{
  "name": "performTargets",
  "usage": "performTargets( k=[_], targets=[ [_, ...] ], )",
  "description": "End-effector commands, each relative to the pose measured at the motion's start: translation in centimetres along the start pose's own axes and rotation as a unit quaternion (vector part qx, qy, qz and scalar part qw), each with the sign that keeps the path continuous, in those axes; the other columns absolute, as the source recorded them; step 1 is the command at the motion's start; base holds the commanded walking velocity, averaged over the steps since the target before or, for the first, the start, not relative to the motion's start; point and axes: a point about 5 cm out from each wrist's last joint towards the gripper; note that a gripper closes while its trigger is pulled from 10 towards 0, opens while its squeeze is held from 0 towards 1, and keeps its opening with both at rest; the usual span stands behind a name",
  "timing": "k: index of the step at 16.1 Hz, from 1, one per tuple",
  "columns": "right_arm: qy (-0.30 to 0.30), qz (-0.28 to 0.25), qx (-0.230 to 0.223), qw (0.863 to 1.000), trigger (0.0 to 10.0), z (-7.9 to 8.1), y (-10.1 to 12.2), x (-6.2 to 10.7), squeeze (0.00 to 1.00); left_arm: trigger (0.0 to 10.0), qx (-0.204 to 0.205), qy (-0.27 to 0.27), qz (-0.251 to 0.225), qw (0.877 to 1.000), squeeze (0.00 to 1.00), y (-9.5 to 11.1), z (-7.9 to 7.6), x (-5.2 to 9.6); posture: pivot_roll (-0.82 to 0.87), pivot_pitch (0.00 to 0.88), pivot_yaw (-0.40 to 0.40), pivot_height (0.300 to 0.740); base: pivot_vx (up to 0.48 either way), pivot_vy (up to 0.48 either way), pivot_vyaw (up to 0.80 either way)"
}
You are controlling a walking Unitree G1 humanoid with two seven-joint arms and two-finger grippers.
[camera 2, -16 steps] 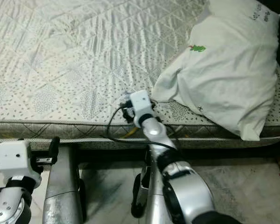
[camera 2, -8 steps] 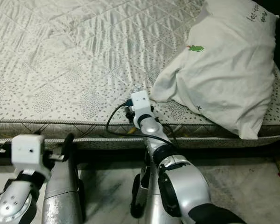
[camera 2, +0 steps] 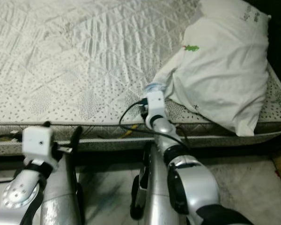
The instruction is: Clean up the room
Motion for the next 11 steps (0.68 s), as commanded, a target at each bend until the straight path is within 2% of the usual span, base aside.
performTargets(
  k=[1, 2, 7, 11],
  targets=[
    [-0.012, 0.009, -0.012, 1.000, 0.0, -0.9, -0.6, 0.3, 0.00, 10.0, 0.002, -0.010, 0.001, 1.000, 0.00, -0.3, -0.4, -0.1, 0.19, 0.105, -0.123, 0.495, 0.000, 0.000, 0.00],
    [-0.022, -0.003, -0.014, 1.000, 0.0, -1.8, -0.3, 0.4, 0.00, 10.0, 0.003, -0.014, -0.008, 1.000, 0.00, -0.1, -0.5, -0.9, 0.18, 0.078, -0.113, 0.495, 0.000, 0.000, 0.00],
    [-0.037, -0.020, -0.017, 0.999, 0.0, -3.7, 0.0, 0.9, 0.00, 10.0, 0.002, -0.028, -0.029, 0.999, 0.00, 0.0, -0.9, -2.6, 0.15, 0.032, -0.094, 0.495, 0.000, 0.000, 0.00],
    [-0.038, -0.022, -0.017, 0.999, 0.0, -4.1, -0.3, 1.1, 0.00, 10.0, 0.000, -0.030, -0.033, 0.999, 0.00, -0.2, -0.9, -2.8, 0.15, 0.013, -0.094, 0.495, 0.000, 0.000, 0.00]
  ],
)
Point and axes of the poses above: a point about 5 cm out from each wrist's last joint towards the gripper, its own x axis pointing back from the gripper into the wrist, its own y axis along the axis of the wrist's last joint, z = x × y, and after that the axes turned 7 degrees about -x, right-handed
